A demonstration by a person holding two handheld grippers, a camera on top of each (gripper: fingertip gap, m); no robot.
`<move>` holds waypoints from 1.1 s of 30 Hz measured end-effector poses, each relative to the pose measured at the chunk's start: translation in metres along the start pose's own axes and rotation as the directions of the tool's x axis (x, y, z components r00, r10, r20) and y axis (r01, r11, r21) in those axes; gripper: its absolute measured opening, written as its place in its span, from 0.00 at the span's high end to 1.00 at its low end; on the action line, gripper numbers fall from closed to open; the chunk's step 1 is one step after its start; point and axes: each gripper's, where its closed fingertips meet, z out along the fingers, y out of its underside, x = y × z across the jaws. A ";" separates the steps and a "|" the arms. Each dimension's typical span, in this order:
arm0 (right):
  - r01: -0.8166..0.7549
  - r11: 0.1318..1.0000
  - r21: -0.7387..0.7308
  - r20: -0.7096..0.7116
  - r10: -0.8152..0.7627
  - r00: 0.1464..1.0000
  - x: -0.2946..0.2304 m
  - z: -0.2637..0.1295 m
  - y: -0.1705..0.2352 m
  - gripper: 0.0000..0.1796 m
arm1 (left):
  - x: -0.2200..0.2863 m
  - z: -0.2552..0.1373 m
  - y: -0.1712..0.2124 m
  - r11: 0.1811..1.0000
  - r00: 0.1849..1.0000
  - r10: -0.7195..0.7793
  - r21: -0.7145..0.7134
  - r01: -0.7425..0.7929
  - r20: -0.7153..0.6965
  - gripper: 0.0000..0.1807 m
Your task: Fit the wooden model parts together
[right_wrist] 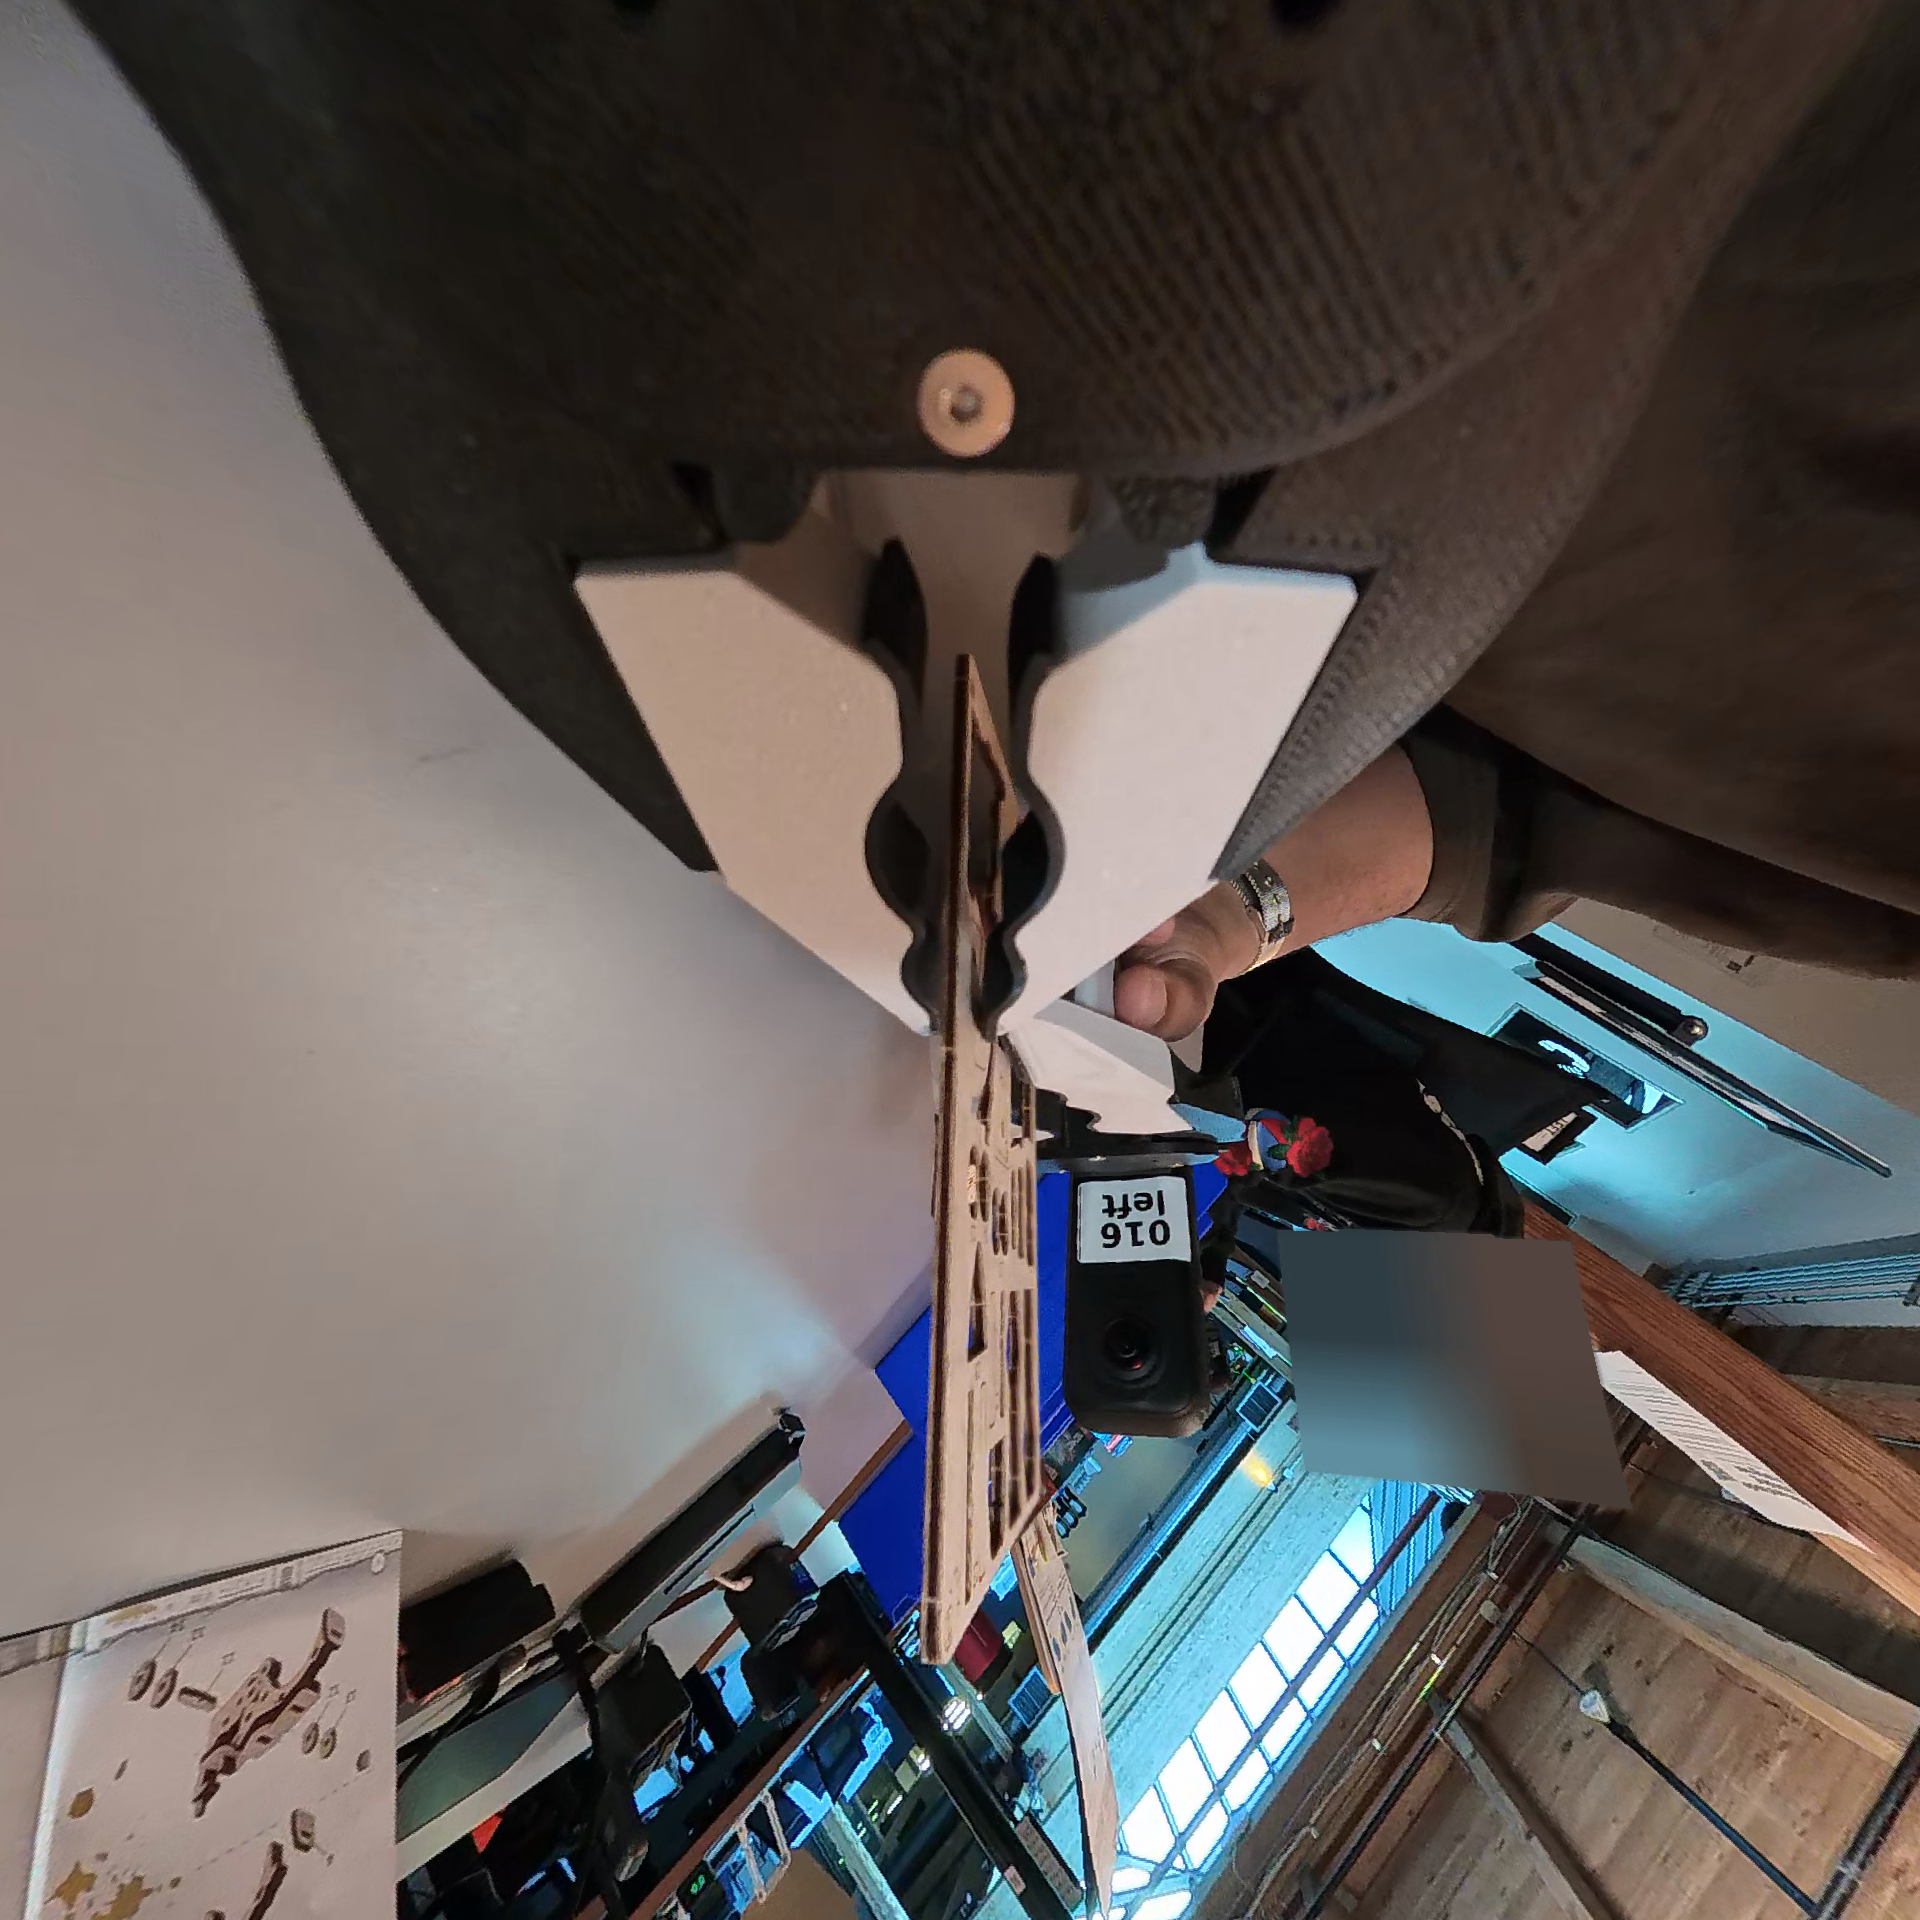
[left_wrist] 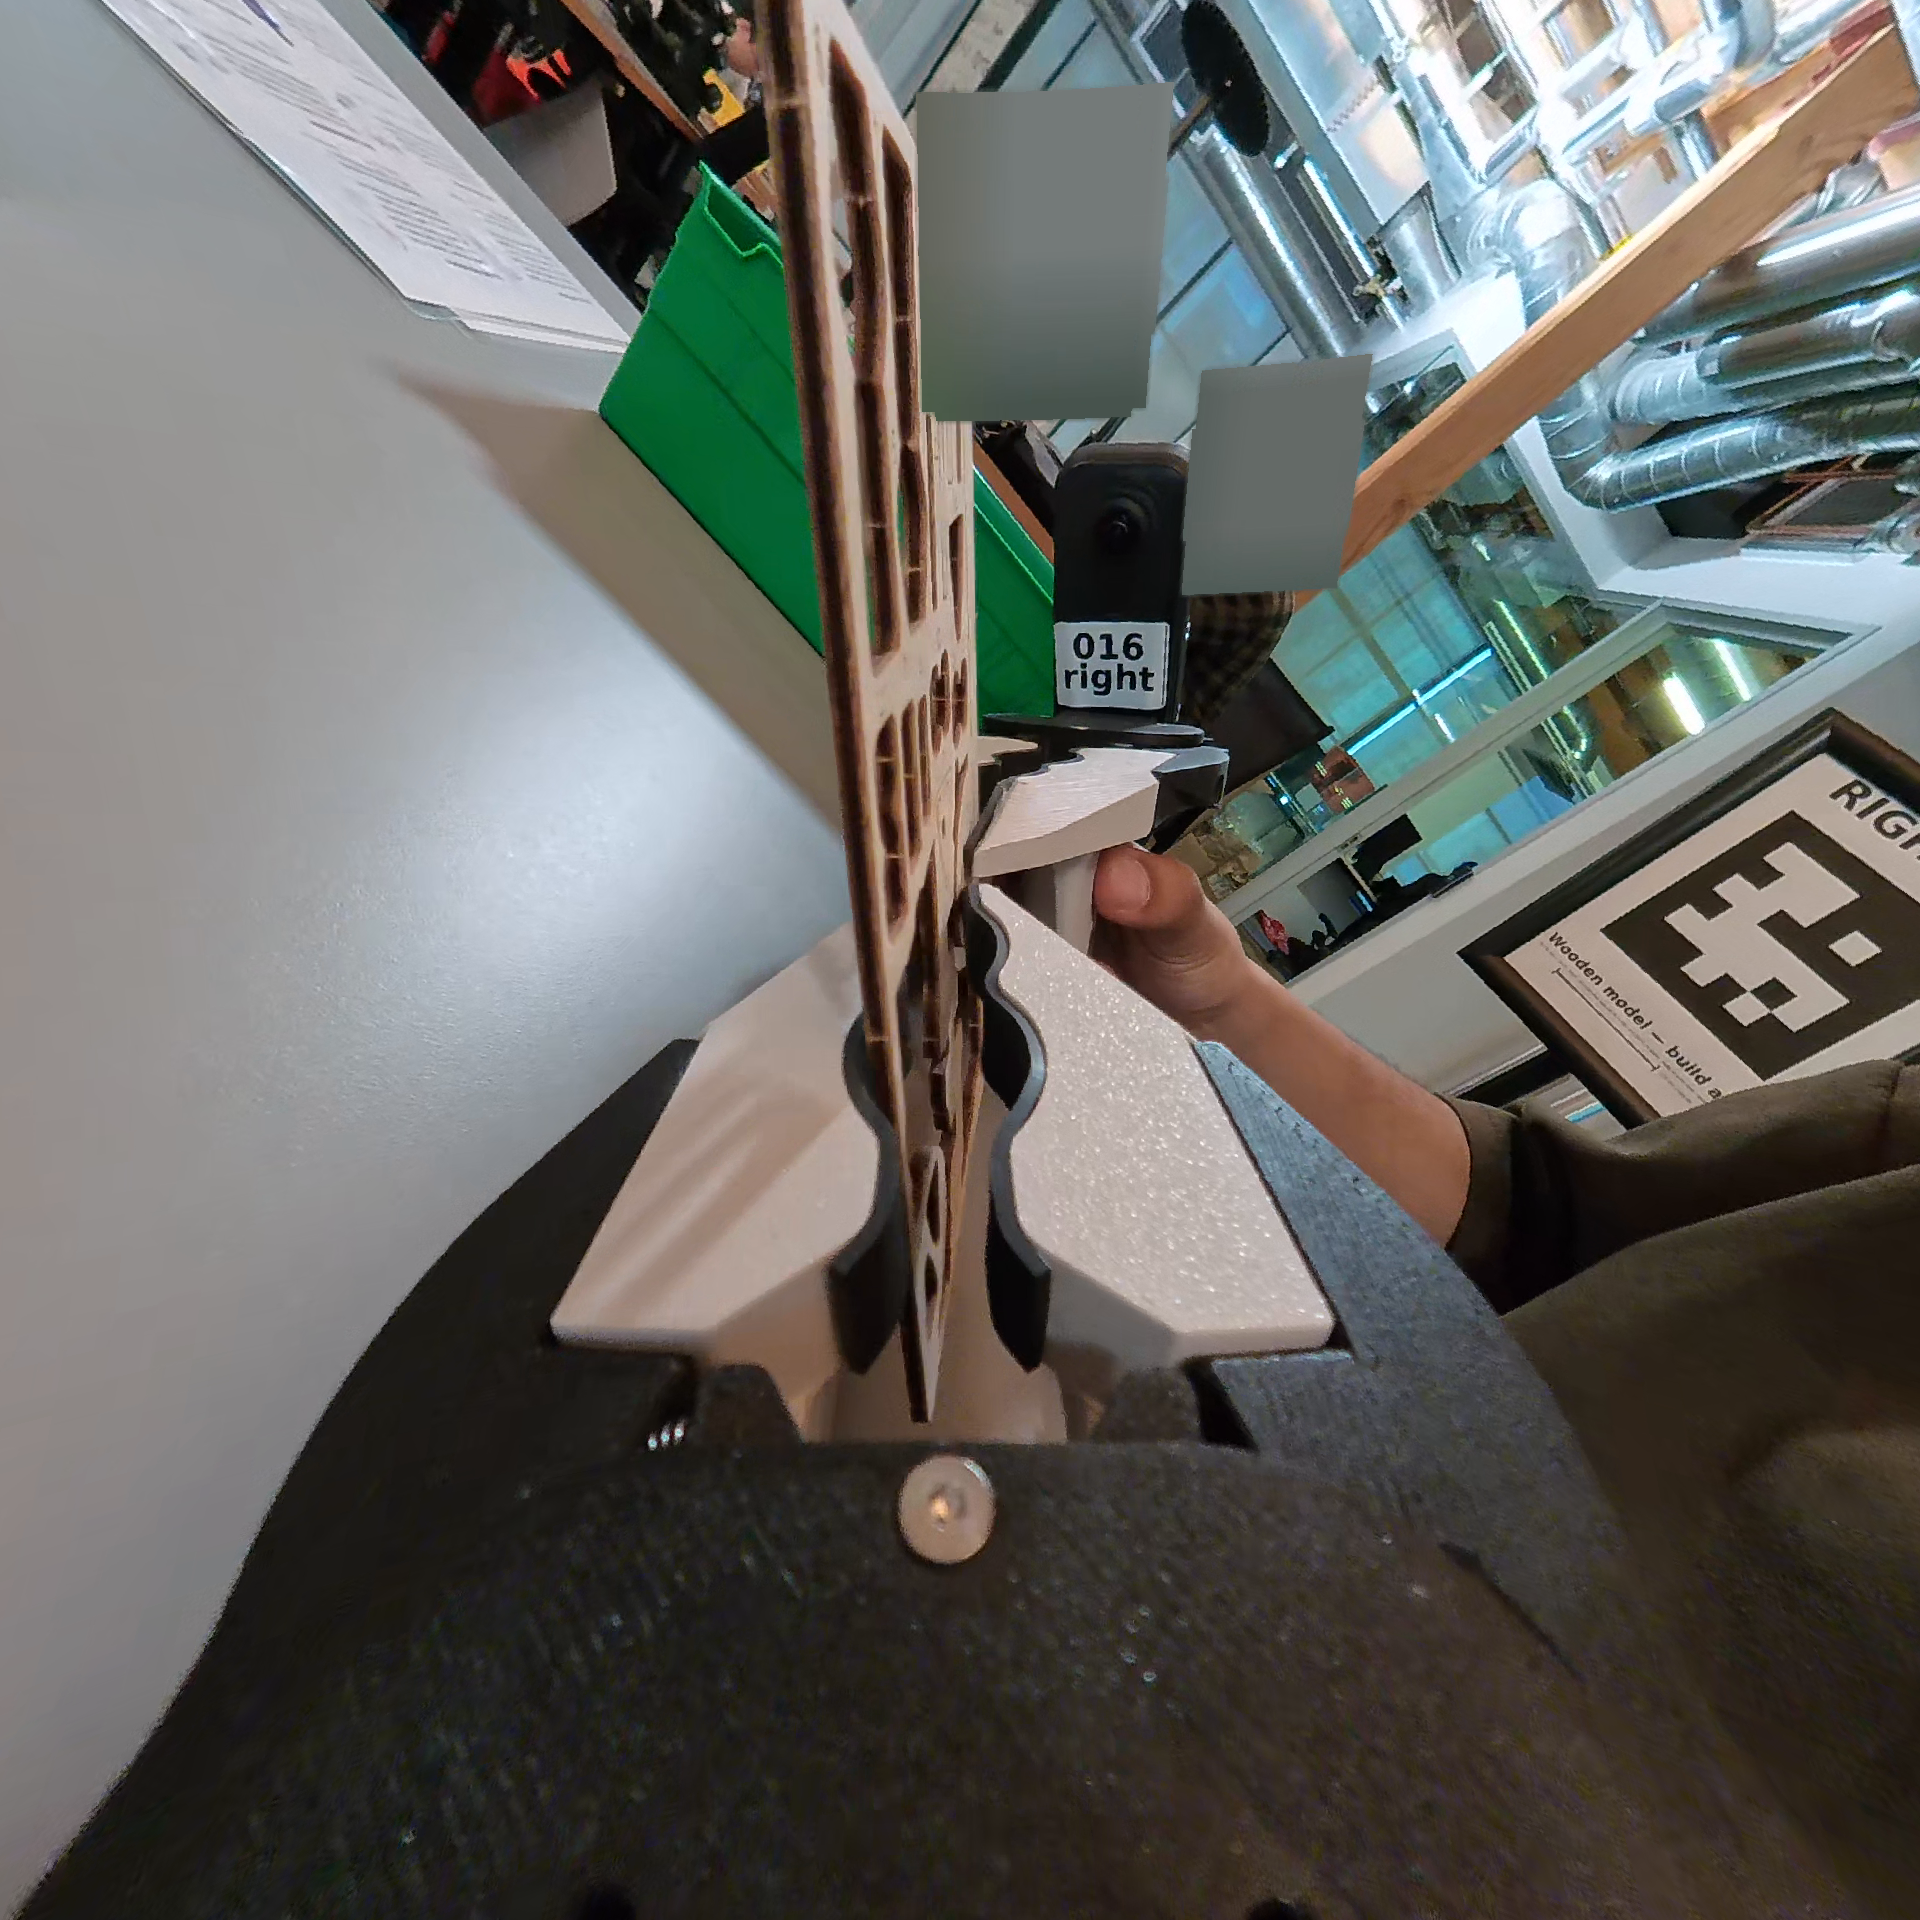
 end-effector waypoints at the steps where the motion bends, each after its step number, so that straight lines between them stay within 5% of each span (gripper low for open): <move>1: 0.000 1.000 0.000 0.001 0.000 1.000 0.000 0.000 0.000 0.98 | 0.000 0.000 0.000 1.000 1.000 -0.001 0.000 0.001 0.000 1.00; 33: -0.012 1.000 0.022 0.003 0.011 1.000 0.001 -0.001 -0.003 0.97 | 0.002 0.000 0.000 1.000 1.000 -0.003 -0.002 0.003 -0.022 1.00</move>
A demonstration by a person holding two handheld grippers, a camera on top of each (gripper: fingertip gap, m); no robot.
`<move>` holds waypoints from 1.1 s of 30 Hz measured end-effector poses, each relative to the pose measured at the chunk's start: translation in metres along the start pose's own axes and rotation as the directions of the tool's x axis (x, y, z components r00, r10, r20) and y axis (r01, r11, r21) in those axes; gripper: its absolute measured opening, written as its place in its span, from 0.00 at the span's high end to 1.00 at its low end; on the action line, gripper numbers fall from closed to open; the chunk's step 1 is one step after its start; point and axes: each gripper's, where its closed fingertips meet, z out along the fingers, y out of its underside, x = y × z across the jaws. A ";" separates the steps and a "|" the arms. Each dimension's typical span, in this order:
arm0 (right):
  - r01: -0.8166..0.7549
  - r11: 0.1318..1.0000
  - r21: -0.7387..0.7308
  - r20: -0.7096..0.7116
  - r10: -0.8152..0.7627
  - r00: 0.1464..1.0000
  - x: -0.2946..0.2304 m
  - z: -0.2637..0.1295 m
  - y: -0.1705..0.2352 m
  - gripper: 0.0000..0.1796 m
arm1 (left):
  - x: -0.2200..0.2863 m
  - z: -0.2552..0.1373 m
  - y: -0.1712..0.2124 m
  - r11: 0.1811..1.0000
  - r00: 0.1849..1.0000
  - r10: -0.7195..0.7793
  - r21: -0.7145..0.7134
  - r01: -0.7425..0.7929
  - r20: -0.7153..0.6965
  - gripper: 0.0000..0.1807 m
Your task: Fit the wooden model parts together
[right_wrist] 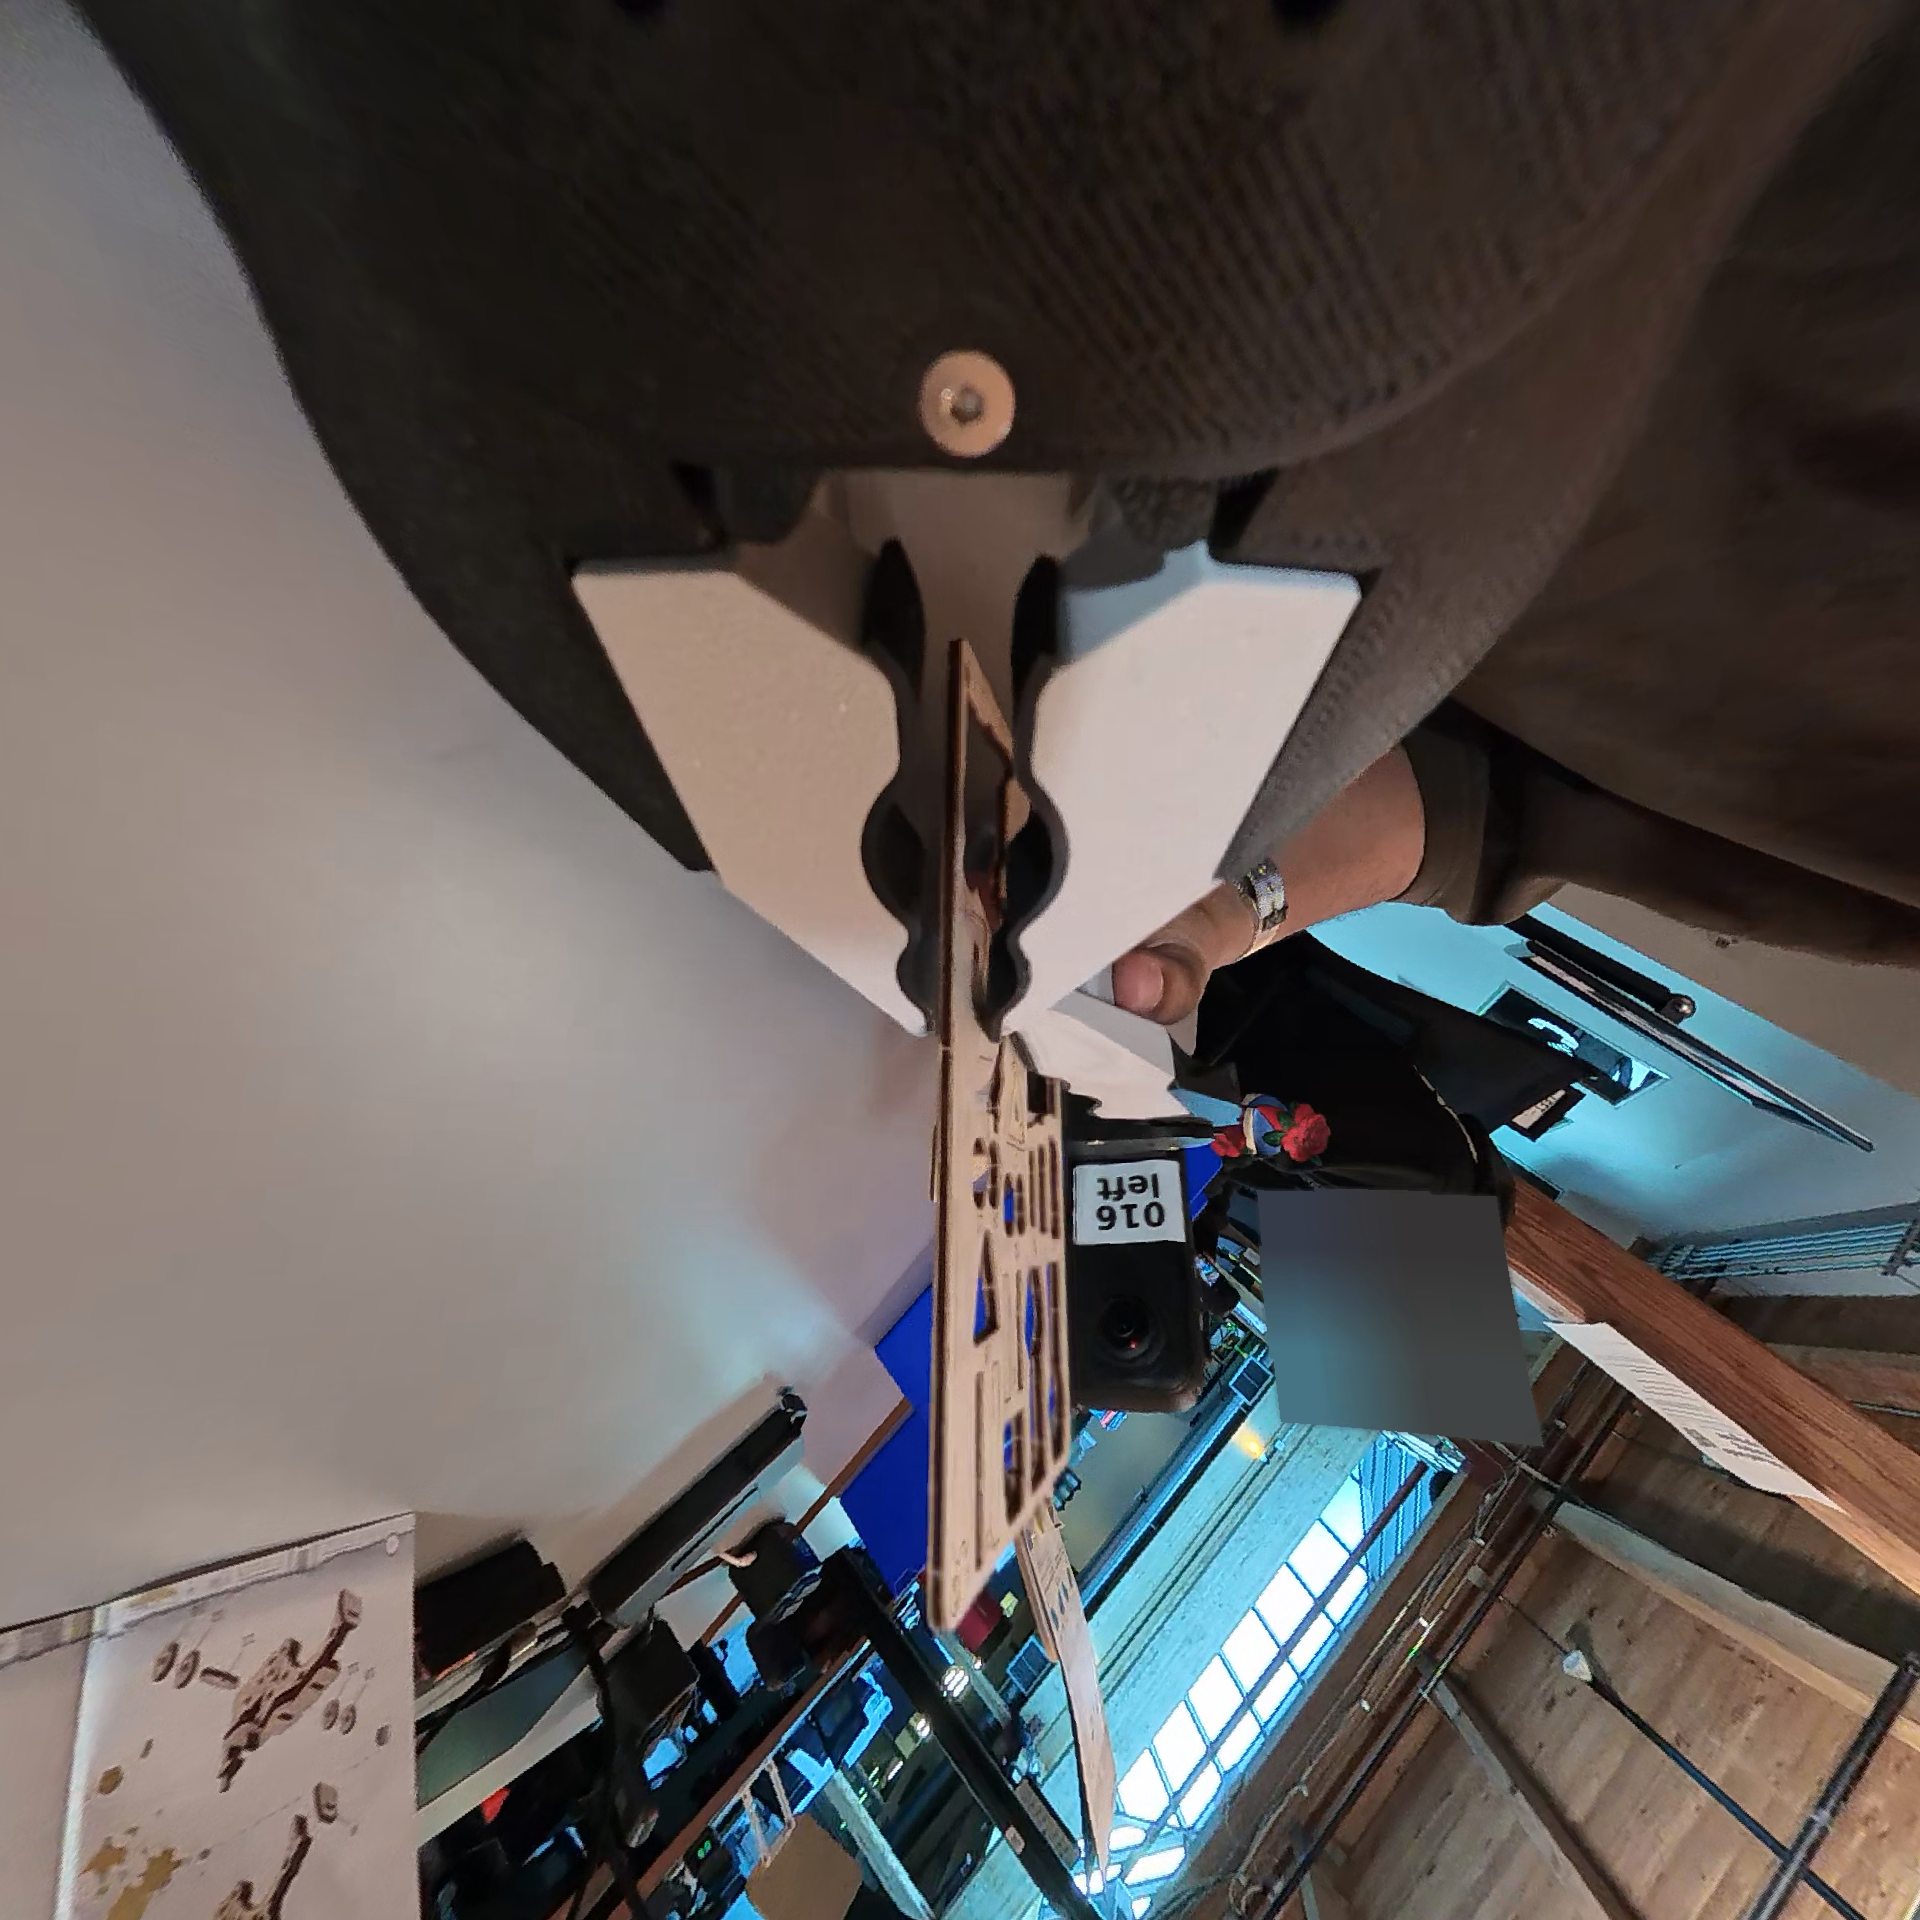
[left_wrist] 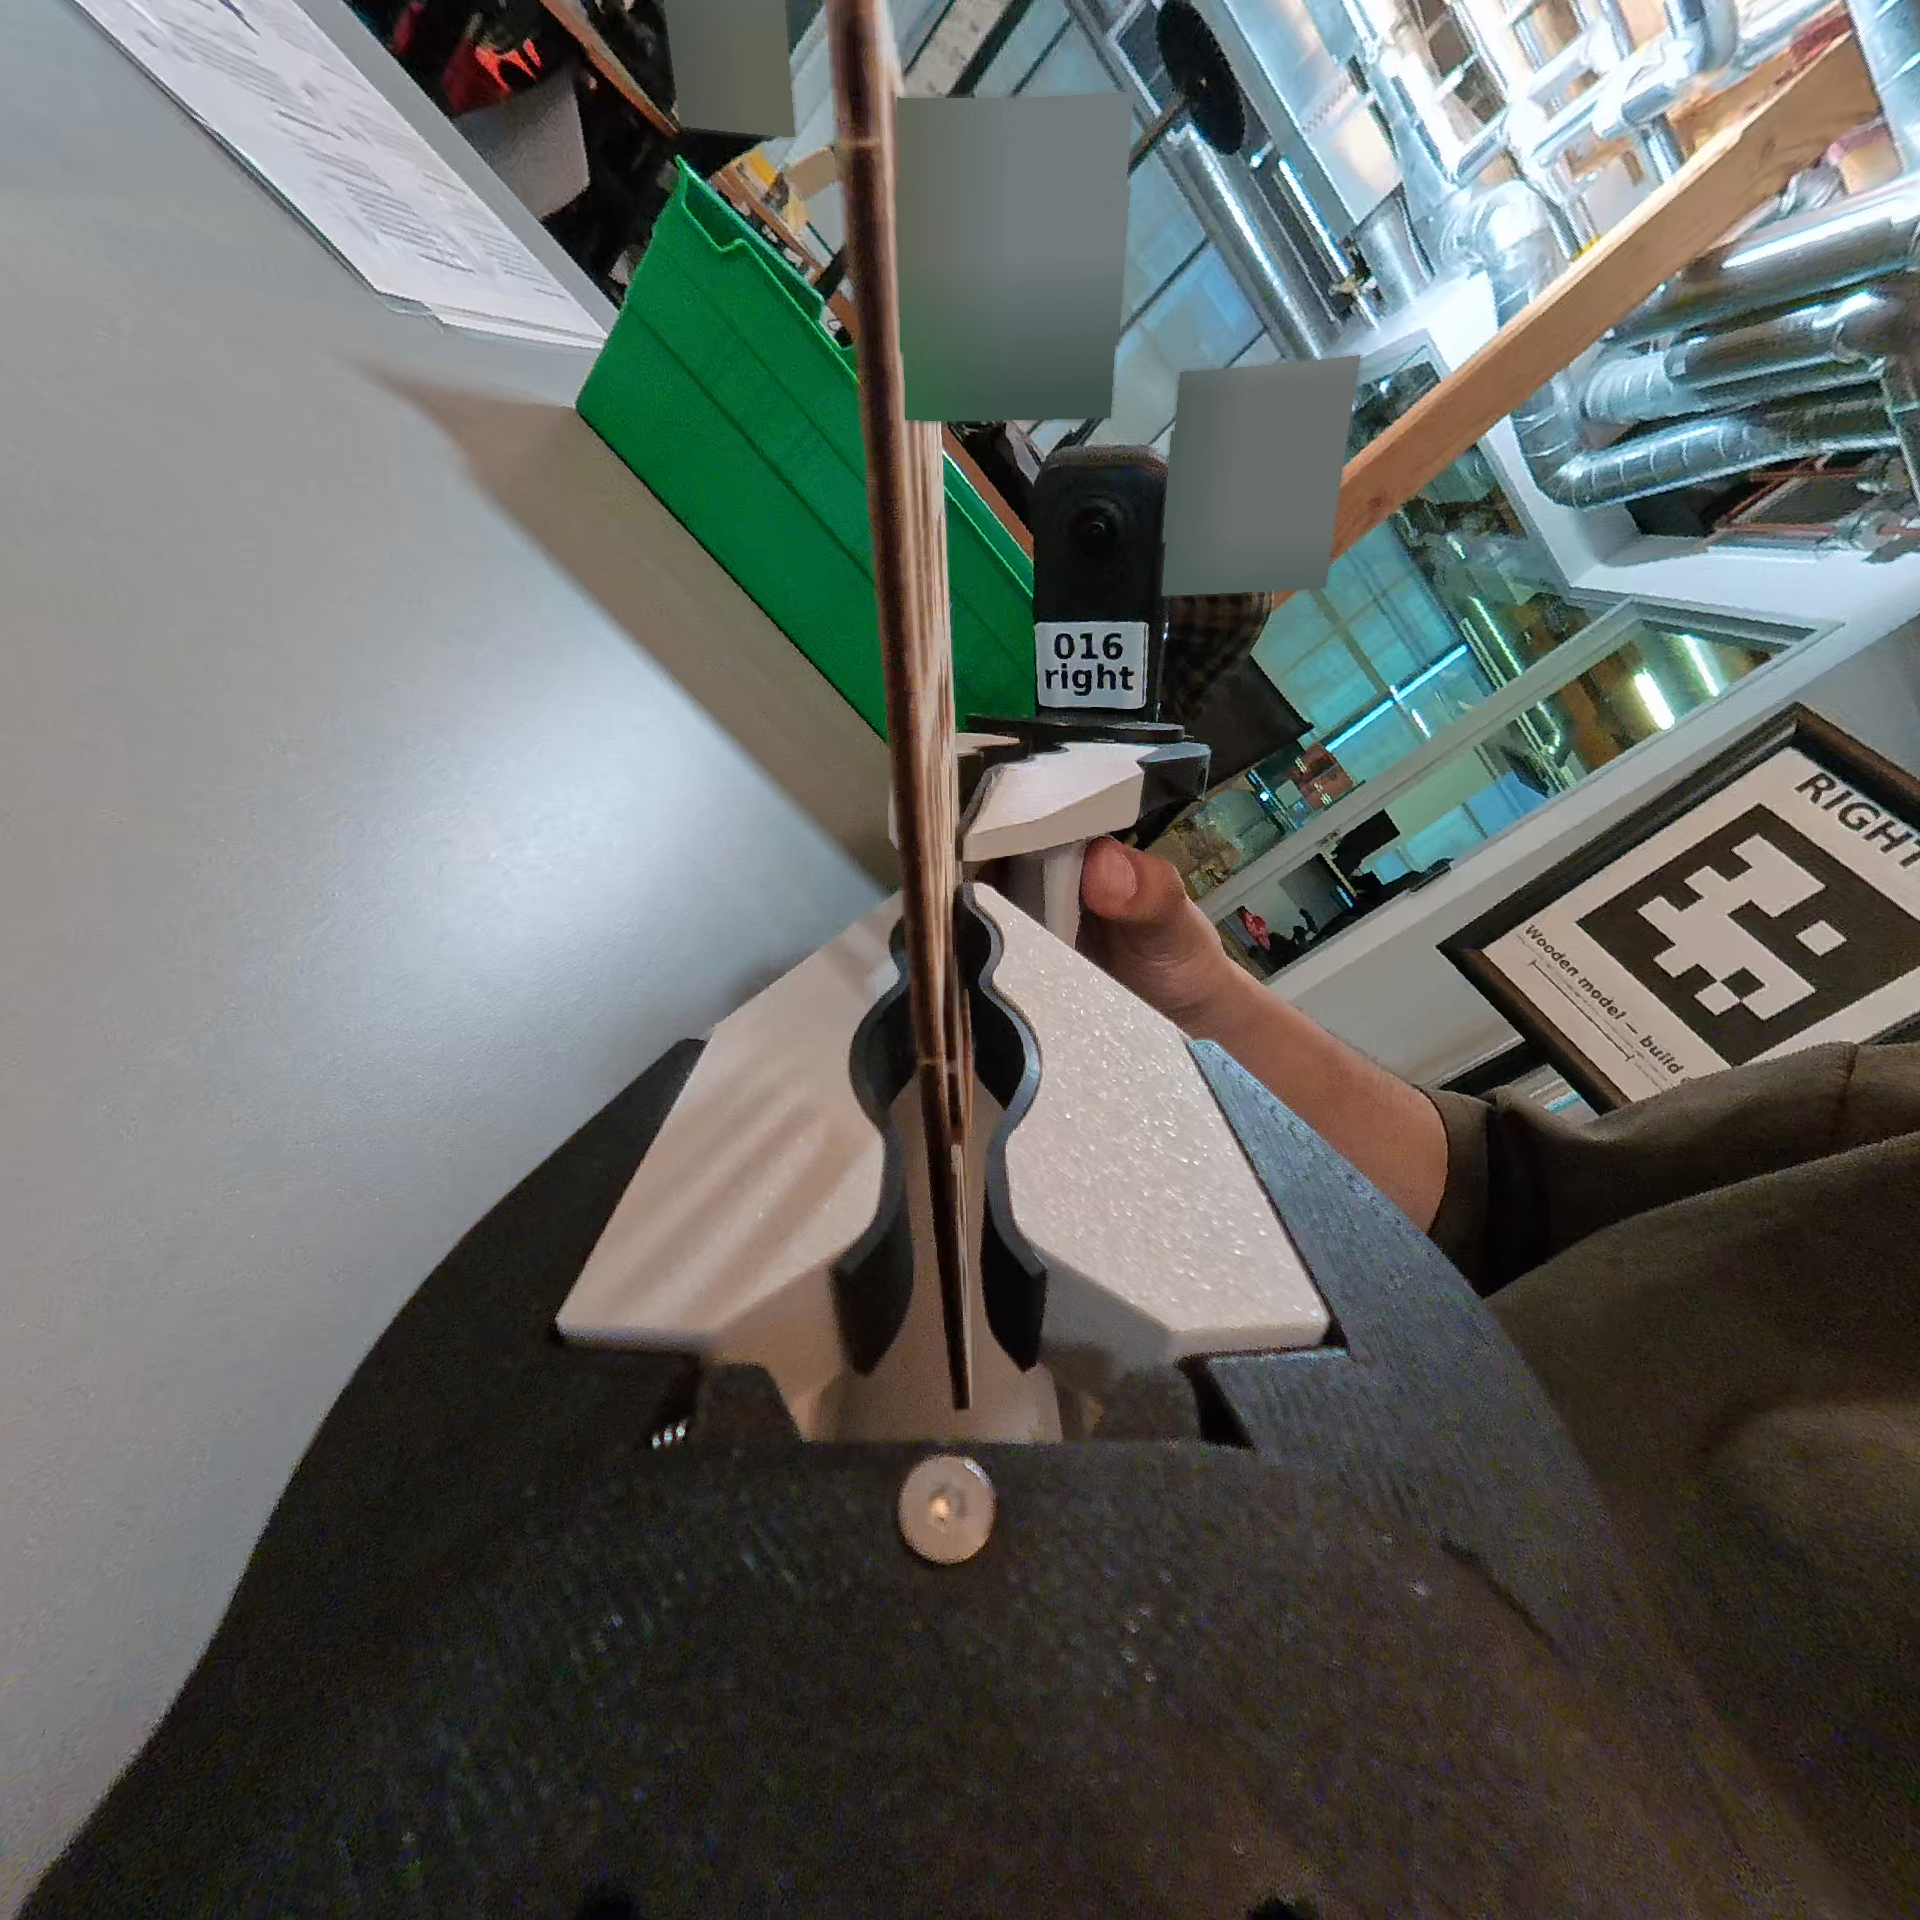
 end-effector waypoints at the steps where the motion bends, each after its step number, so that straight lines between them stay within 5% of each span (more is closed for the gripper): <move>1: 0.004 1.000 0.000 0.001 -0.004 1.000 -0.001 0.000 0.000 0.97 | 0.000 0.000 0.000 1.000 1.000 -0.003 0.000 0.003 -0.005 1.00; 33: -0.002 1.000 0.014 0.012 0.002 1.000 -0.002 0.001 -0.001 0.95 | -0.001 -0.002 -0.004 0.999 1.000 0.006 0.031 -0.007 0.013 1.00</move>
